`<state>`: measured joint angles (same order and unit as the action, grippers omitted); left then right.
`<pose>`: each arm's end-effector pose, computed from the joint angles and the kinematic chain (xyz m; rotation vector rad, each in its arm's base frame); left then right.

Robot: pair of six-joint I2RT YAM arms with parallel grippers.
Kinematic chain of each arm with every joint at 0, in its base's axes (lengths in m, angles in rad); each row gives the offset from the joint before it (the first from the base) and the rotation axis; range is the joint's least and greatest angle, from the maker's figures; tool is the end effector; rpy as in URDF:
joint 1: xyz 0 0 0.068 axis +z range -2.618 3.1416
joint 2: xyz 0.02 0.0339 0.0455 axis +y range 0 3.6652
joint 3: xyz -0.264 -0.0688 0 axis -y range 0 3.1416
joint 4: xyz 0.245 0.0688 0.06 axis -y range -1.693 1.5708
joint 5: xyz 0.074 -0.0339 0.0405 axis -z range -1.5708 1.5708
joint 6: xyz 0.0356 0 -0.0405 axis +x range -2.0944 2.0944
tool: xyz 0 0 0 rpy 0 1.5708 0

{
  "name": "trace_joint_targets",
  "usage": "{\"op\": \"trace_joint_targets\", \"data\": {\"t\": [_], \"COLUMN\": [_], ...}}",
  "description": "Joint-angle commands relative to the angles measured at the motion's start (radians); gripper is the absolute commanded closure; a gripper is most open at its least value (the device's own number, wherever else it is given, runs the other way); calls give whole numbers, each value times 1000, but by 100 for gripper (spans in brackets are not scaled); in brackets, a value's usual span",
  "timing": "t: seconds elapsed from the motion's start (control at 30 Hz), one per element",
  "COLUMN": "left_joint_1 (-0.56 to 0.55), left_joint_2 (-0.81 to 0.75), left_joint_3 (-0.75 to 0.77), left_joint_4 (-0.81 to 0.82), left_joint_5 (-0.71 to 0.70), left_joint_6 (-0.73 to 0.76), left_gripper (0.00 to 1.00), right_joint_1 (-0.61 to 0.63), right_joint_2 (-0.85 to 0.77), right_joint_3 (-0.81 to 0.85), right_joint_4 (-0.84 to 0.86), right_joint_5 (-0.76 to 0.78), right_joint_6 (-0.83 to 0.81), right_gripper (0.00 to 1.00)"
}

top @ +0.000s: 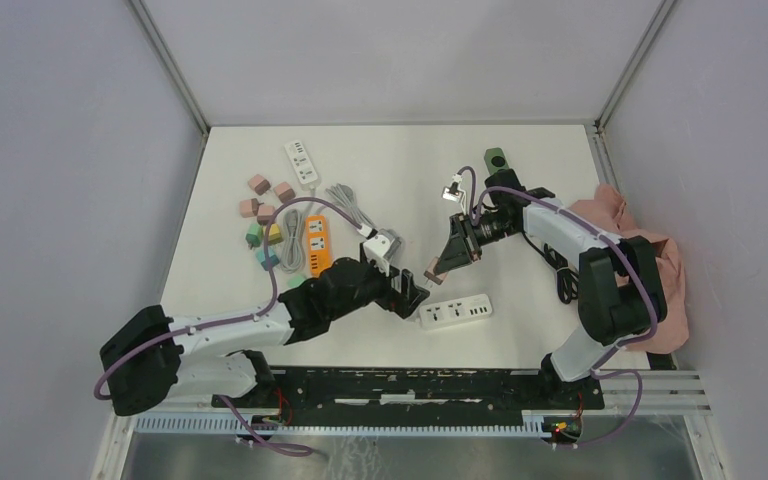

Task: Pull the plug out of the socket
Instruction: Remove the plug from the socket.

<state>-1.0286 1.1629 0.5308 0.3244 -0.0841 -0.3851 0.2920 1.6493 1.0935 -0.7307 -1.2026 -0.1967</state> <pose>0.1330 -0.2149 0.2263 0.5671 1.8935 -0.8753 0.2824 0.1196 0.2151 -0.8184 2.2974 1.6798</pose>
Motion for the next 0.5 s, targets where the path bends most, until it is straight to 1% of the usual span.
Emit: {"op": "trace_joint_targets", "data": {"t": [0.0, 0.23, 0.47], "left_joint_1": [3, 1, 2], "left_joint_2": [10, 34, 64], "left_joint_3": [61, 121, 156], "left_joint_4": [8, -90, -135], "left_joint_5": [-30, -33, 38], "left_joint_6": [-54, -28, 76], "left_gripper": [0, 0, 0], "right_joint_1": [-6, -5, -5], "right_joint_2": [0, 4, 22], "right_joint_3": [-8, -27, -30], "right_joint_4": [56, 160, 187], "right_joint_5": [-25, -7, -10], "right_joint_6": [53, 218, 290], "right_gripper": [100, 99, 99]}}
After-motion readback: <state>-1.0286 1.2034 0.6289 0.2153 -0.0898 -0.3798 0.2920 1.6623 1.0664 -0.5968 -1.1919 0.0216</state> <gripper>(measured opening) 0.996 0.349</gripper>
